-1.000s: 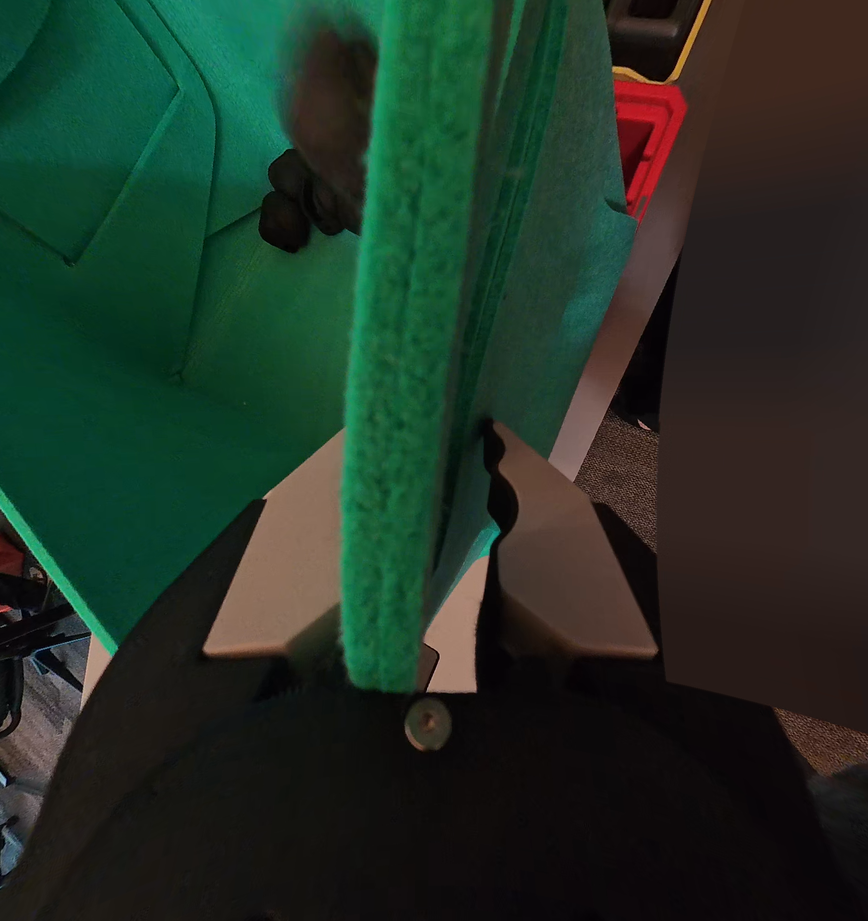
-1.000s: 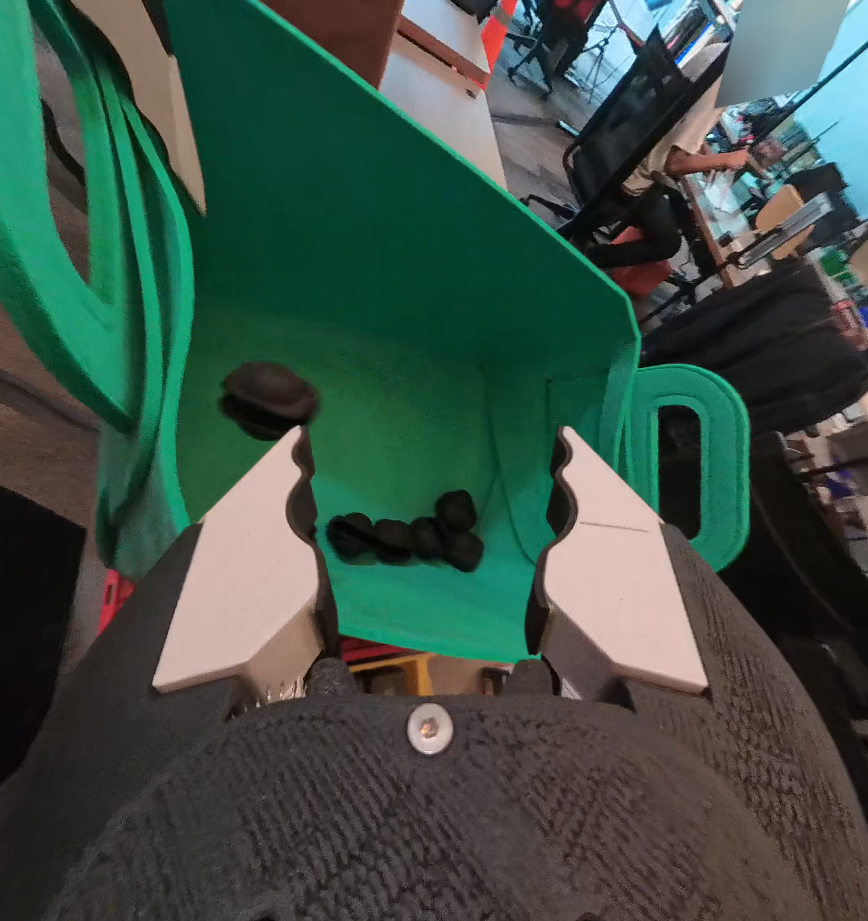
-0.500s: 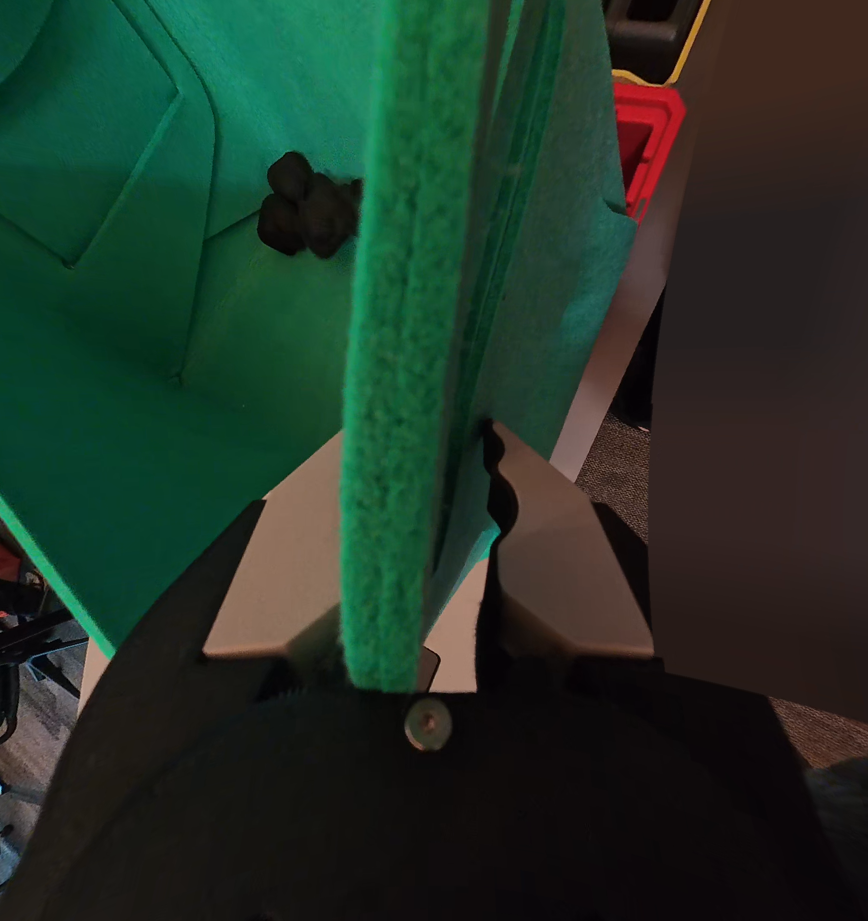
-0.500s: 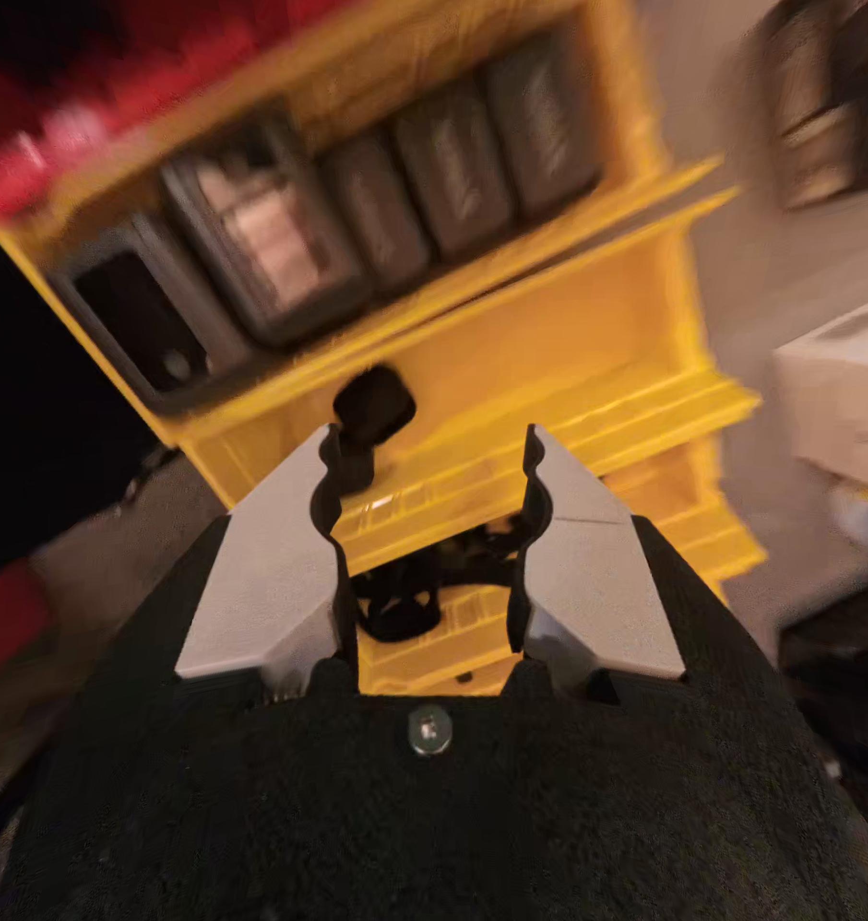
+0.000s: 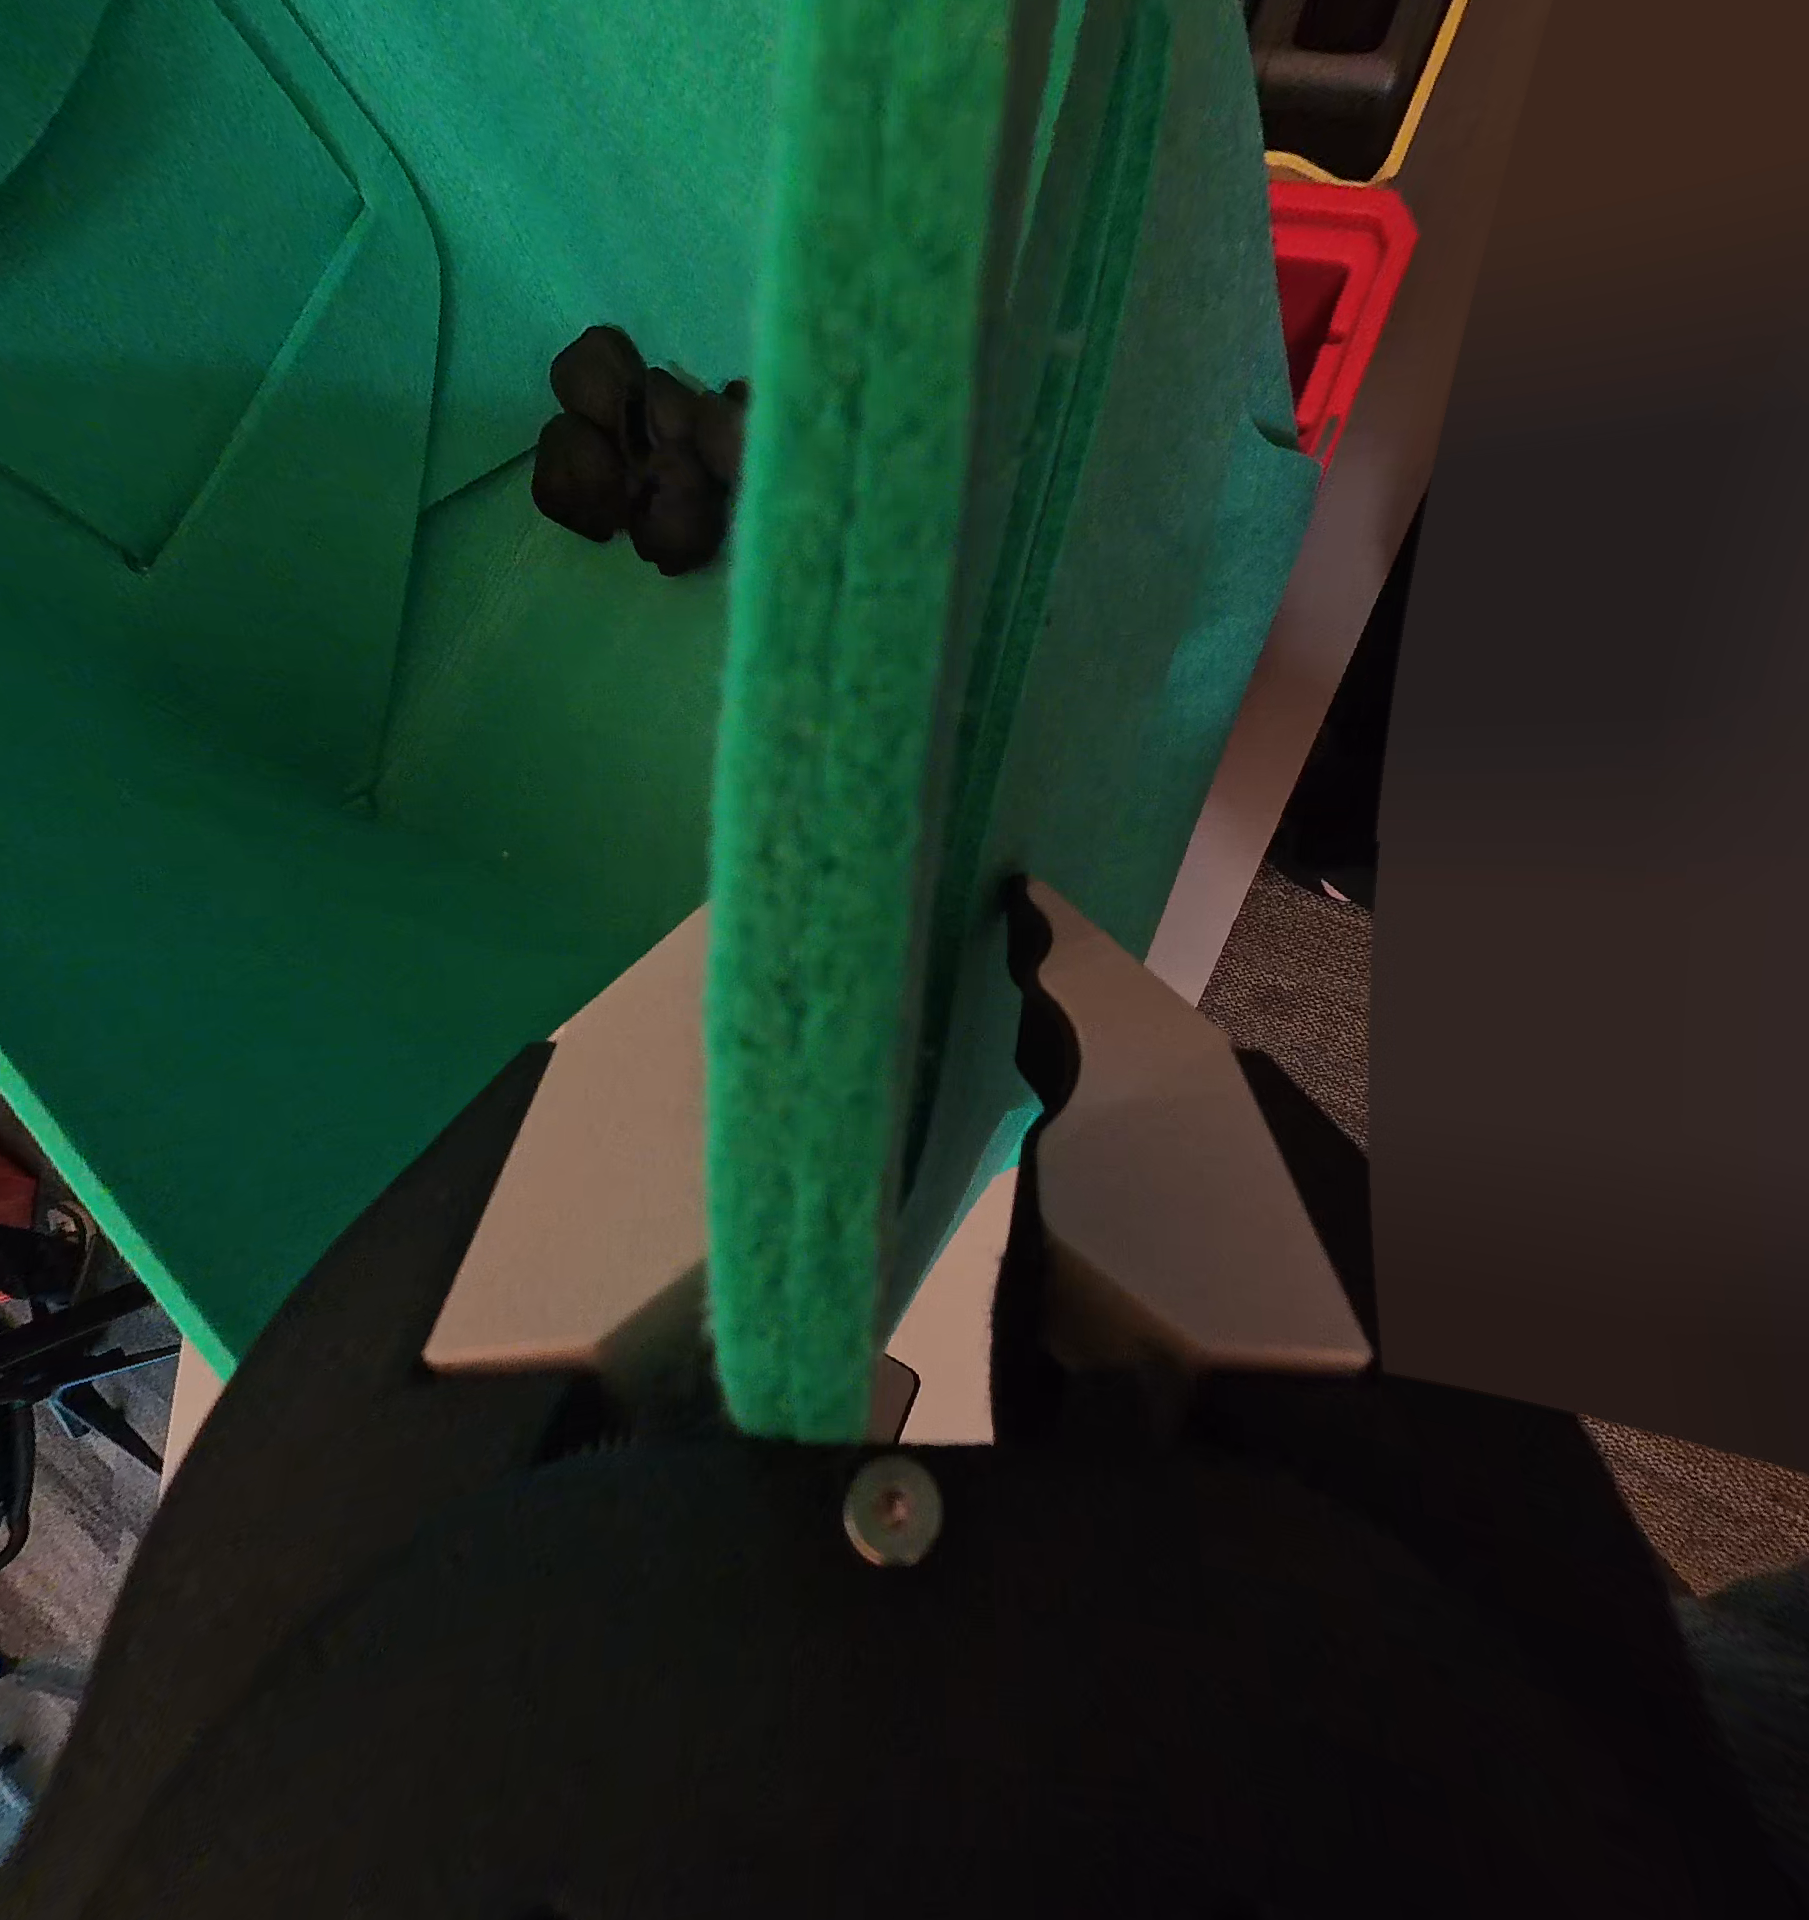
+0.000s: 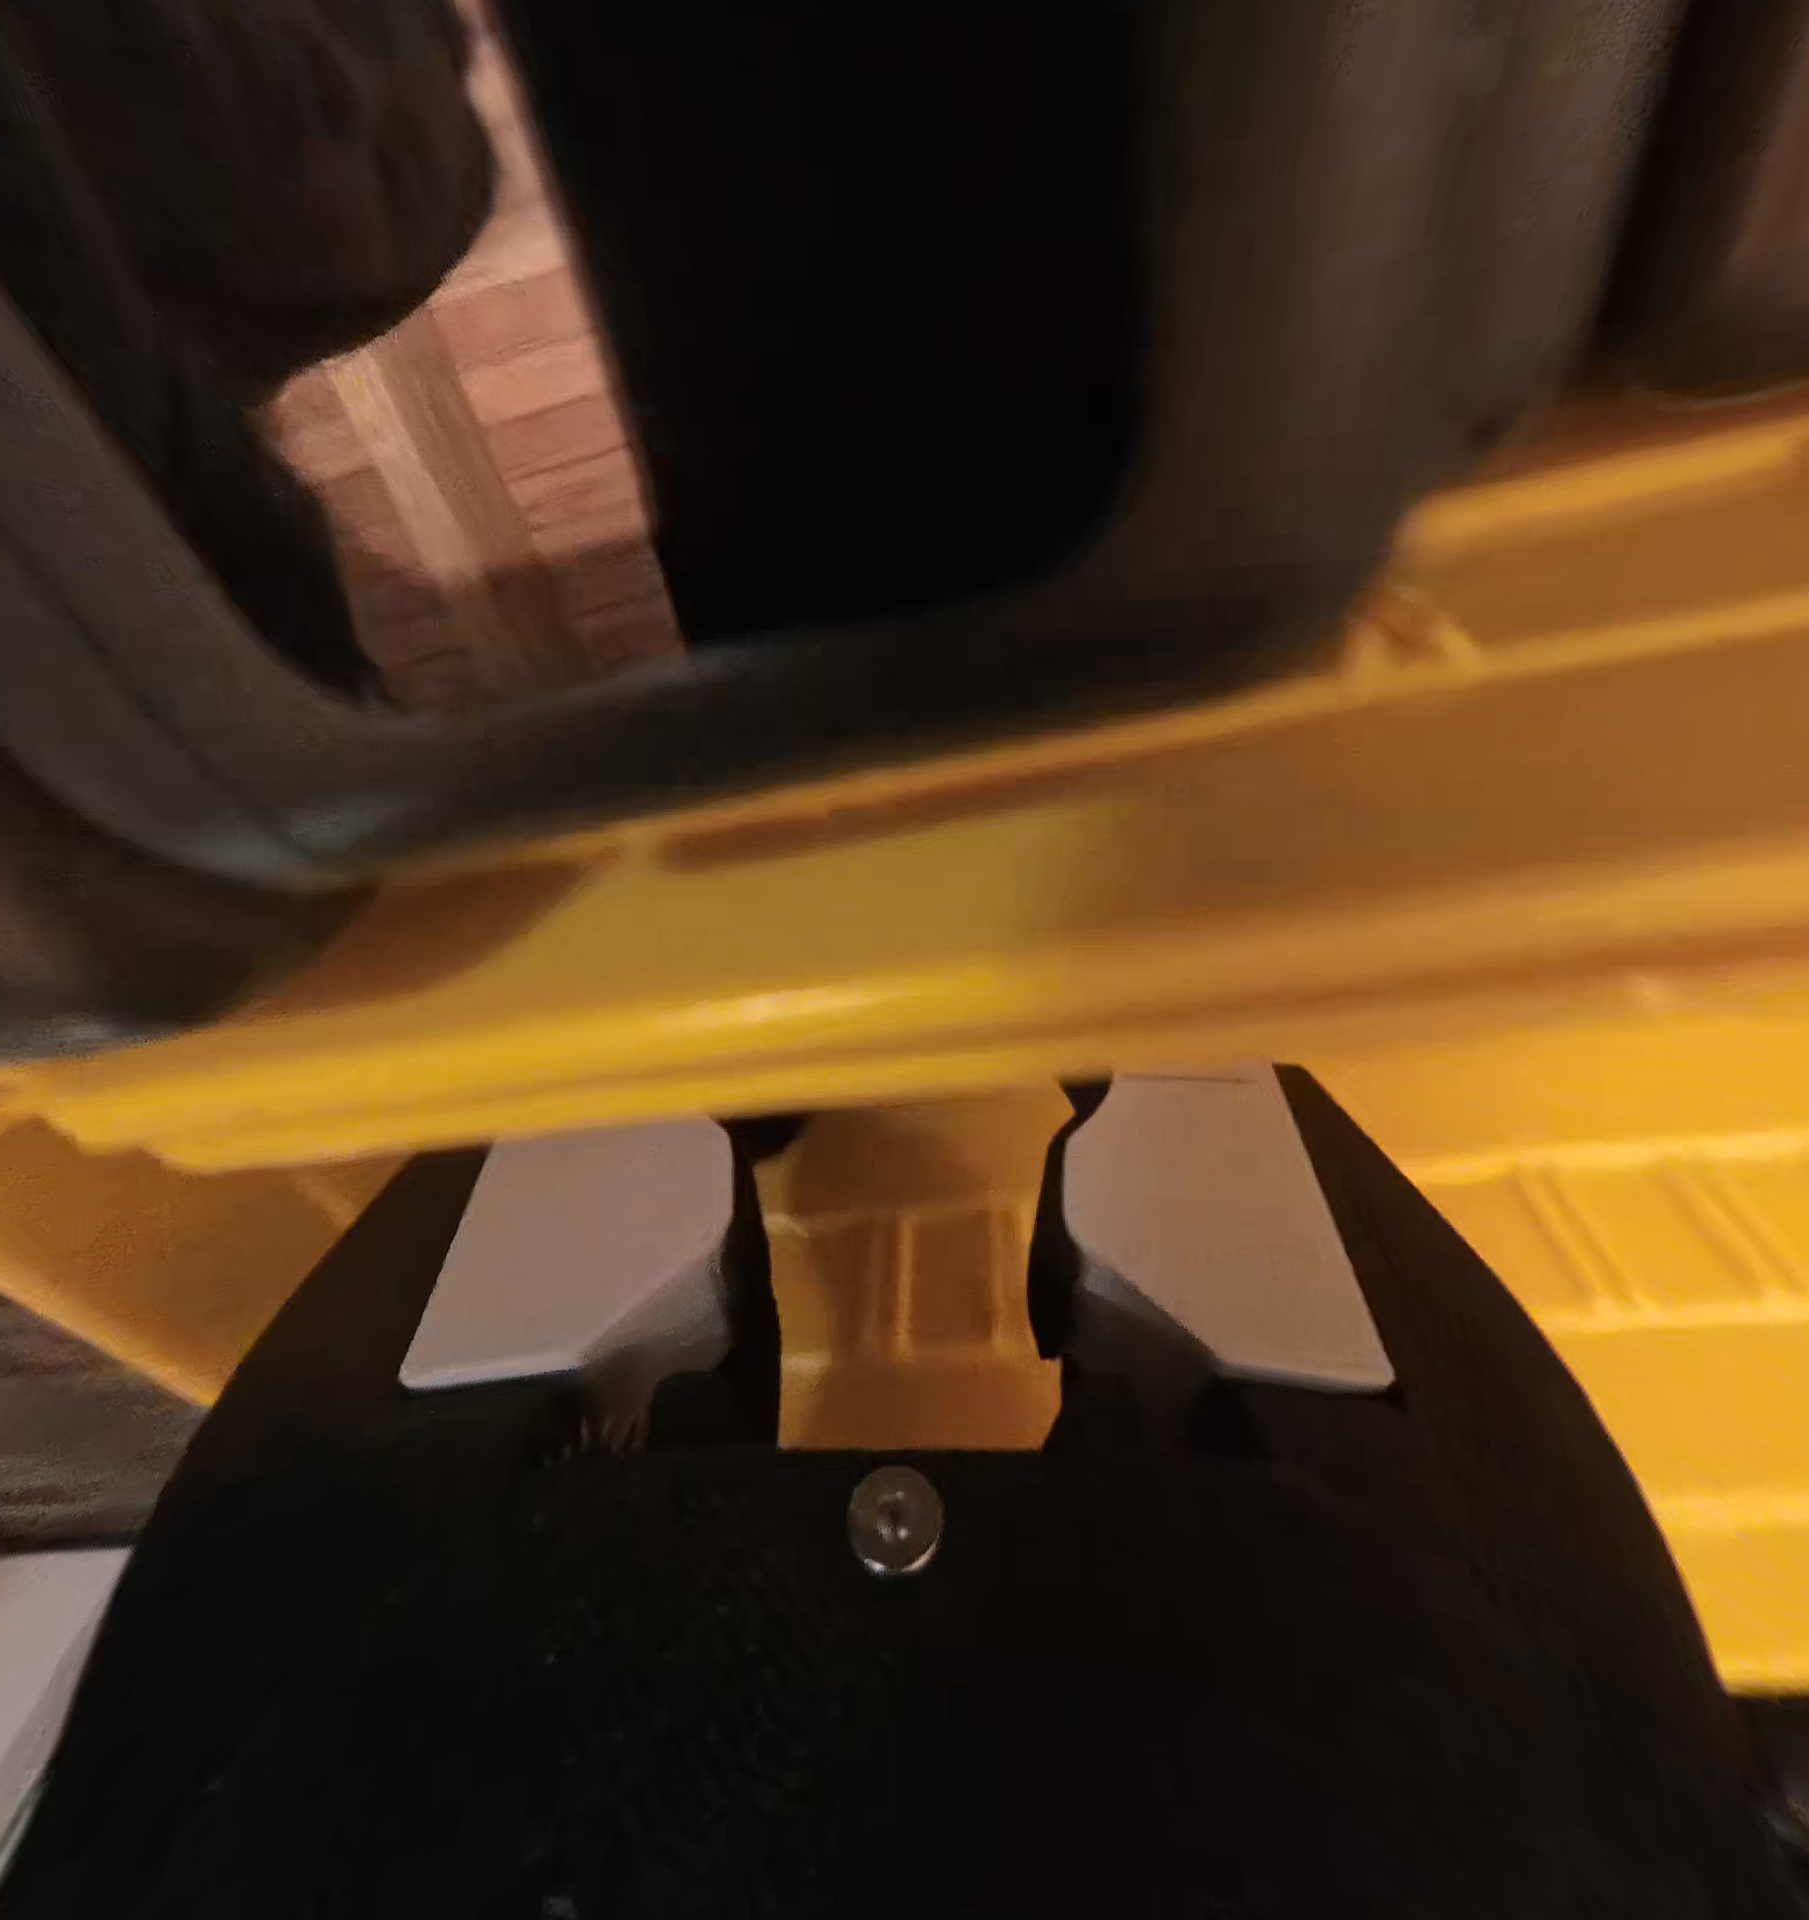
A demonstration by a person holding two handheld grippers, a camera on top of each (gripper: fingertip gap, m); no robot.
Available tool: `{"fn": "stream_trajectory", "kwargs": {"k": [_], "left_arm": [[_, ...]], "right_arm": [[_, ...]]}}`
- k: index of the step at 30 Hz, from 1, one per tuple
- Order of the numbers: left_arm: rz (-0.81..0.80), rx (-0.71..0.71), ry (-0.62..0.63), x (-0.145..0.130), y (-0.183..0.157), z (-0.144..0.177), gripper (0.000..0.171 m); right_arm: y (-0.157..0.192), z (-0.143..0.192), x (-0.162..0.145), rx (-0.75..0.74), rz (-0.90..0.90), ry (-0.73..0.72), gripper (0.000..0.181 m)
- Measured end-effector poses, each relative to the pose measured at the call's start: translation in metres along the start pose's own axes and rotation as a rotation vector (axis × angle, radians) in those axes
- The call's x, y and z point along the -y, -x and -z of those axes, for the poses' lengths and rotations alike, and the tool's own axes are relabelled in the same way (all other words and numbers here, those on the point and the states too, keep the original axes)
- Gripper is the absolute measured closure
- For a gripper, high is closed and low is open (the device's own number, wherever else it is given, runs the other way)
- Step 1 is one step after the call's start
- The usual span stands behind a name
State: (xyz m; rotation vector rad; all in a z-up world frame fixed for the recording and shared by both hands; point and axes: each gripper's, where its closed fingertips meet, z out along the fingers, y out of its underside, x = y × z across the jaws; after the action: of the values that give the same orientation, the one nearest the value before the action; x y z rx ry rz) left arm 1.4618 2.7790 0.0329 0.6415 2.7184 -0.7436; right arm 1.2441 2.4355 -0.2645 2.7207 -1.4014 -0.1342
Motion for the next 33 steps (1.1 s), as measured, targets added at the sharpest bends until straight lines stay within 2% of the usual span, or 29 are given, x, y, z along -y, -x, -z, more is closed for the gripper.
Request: {"fn": "stream_trajectory", "kwargs": {"k": [3, 5, 7, 10, 12, 14, 15, 16, 17, 18, 20, 23, 25, 27, 29, 31, 33], "left_arm": [[0.001, 0.001, 0.000, 0.000, -0.001, 0.002, 0.129], [0.003, 0.003, 0.000, 0.000, -0.001, 0.001, 0.129], [0.006, 0.005, -0.001, 0.000, -0.001, 0.000, 0.129], [0.008, 0.006, -0.002, 0.001, 0.000, -0.001, 0.129], [0.008, 0.006, -0.001, 0.001, 0.001, 0.000, 0.129], [0.009, 0.005, -0.001, 0.001, 0.001, 0.000, 0.129], [0.010, 0.006, -0.001, 0.002, 0.001, 0.001, 0.129], [0.009, 0.007, 0.001, 0.003, 0.001, 0.001, 0.129], [0.010, 0.008, 0.001, 0.003, 0.001, 0.001, 0.129], [0.011, 0.008, 0.000, 0.003, 0.001, 0.001, 0.129], [0.011, 0.012, -0.002, 0.002, 0.000, 0.002, 0.130], [0.010, 0.019, -0.004, 0.002, -0.001, 0.001, 0.129], [0.007, 0.018, -0.007, 0.001, -0.001, 0.001, 0.130], [0.004, 0.019, -0.010, 0.001, -0.001, 0.001, 0.130], [-0.002, 0.019, -0.013, 0.000, -0.001, 0.001, 0.130], [-0.006, 0.013, -0.014, 0.001, 0.000, -0.001, 0.130], [-0.011, 0.013, -0.013, 0.001, 0.000, -0.001, 0.130]], "right_arm": [[-0.023, 0.038, -0.011, -0.110, -0.065, 0.002, 0.125], [-0.048, 0.089, -0.013, -0.231, -0.172, -0.079, 0.125], [-0.074, 0.160, 0.002, -0.404, -0.245, -0.237, 0.124], [-0.082, 0.278, 0.060, -0.587, -0.207, -0.600, 0.123], [-0.063, 0.347, 0.111, -0.611, -0.094, -0.856, 0.122], [-0.035, 0.397, 0.157, -0.593, 0.064, -1.066, 0.116], [-0.019, 0.410, 0.176, -0.555, 0.145, -1.130, 0.098], [-0.008, 0.414, 0.189, -0.508, 0.192, -1.134, 0.079], [-0.004, 0.412, 0.196, -0.479, 0.208, -1.093, 0.068], [-0.004, 0.409, 0.197, -0.483, 0.216, -1.057, 0.066], [-0.010, 0.405, 0.187, -0.519, 0.207, -1.018, 0.069], [-0.030, 0.374, 0.147, -0.500, 0.077, -0.898, 0.081], [-0.051, 0.327, 0.099, -0.473, -0.090, -0.682, 0.095], [-0.058, 0.265, 0.048, -0.376, -0.242, -0.438, 0.103], [-0.043, 0.201, 0.017, -0.193, -0.333, -0.258, 0.109], [-0.017, 0.142, -0.002, -0.018, -0.314, -0.104, 0.113], [0.003, 0.094, -0.021, 0.089, -0.261, 0.044, 0.114]]}}
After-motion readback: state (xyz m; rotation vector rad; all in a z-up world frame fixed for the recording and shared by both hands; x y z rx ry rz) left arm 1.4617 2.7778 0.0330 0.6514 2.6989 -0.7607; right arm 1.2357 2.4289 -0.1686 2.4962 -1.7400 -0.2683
